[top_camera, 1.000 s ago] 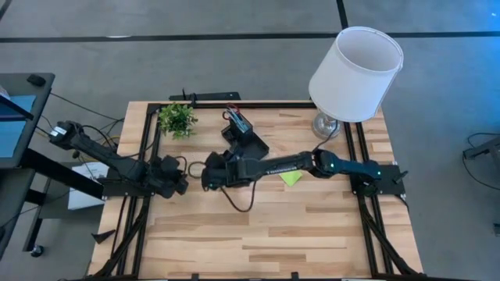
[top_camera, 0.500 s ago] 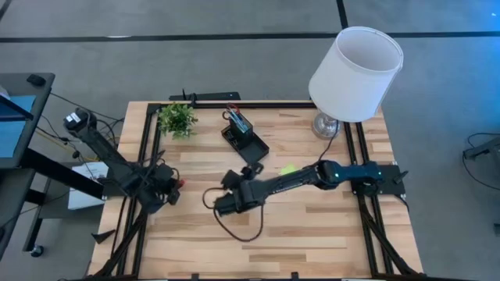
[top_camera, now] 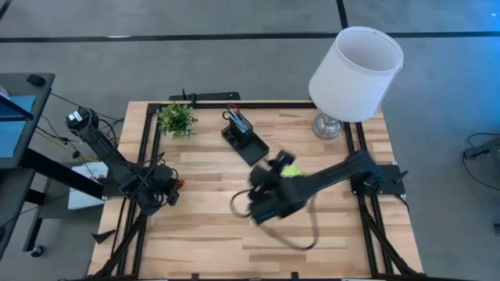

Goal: Pick and place office supplies into organizer
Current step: Put the orange eraser into the desk organizer

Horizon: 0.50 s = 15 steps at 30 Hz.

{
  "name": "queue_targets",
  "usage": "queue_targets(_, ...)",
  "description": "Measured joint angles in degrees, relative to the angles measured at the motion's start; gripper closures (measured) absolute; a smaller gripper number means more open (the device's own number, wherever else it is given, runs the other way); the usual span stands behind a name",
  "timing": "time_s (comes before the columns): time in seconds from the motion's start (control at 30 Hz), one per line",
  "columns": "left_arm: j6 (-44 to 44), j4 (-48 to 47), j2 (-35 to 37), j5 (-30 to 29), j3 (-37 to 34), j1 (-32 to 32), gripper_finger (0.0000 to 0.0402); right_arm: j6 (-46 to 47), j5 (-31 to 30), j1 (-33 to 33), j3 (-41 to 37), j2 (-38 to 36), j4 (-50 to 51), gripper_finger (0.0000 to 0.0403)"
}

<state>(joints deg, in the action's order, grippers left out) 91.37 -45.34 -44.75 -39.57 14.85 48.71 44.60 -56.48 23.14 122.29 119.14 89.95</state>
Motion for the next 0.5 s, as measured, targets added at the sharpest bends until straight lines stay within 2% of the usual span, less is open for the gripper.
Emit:
queue_targets(0.07,0.0,0.0,-0.3,-0.1,0.0,0.0,0.0299,2.3,-0.6,0.0,-5.0,-6.6,-0.4,0.0271)
queue_targets(0.13,0.0,0.0,-0.7,-0.2,0.0,0.0,0.0299,8.8,-4.7,0.4,-11.3,-12.6,-0.5,0.0276)
queue_targets(0.23,0.0,0.0,-1.7,-0.6,0.0,0.0,0.0299,18.6,-11.5,2.5,-25.8,-19.9,-4.3,0.0281)
queue_targets(0.37,0.6,0.0,-3.5,-0.8,0.0,0.0,0.0299,23.7,-12.4,5.7,-48.0,-26.0,-24.2,0.0283)
queue_targets(0.5,0.9,0.4,-5.6,-0.8,0.0,-0.1,0.0299,22.3,-11.3,8.1,-61.6,-29.3,-44.5,0.0283)
